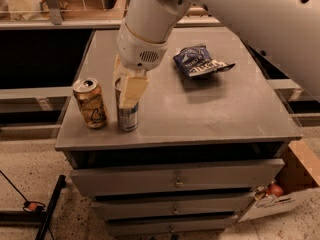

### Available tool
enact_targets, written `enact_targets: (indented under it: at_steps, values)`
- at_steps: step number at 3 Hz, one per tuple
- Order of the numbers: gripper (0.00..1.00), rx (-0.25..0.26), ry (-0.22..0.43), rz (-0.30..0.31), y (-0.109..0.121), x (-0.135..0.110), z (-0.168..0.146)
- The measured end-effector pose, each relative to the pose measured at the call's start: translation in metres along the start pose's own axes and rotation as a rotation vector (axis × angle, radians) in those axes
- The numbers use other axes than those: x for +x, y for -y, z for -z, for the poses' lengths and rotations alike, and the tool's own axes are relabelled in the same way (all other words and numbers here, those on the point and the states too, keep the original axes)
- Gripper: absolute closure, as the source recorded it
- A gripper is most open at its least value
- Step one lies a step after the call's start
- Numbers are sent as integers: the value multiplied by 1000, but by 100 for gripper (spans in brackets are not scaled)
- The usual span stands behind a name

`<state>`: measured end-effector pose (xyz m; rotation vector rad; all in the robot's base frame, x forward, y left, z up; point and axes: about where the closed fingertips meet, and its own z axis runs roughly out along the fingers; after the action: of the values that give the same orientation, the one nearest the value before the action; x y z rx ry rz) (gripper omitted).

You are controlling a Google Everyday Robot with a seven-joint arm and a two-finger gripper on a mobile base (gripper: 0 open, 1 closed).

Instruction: Move redbull can near orange can

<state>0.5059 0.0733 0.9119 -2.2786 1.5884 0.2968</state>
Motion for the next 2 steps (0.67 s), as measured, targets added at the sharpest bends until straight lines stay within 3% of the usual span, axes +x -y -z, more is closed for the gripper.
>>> enact_targets:
  at_steps: [1,2]
  values:
    - [100,-4,-5,4,-1,0,-2]
    - [82,-9,-14,8,-2,1,-3]
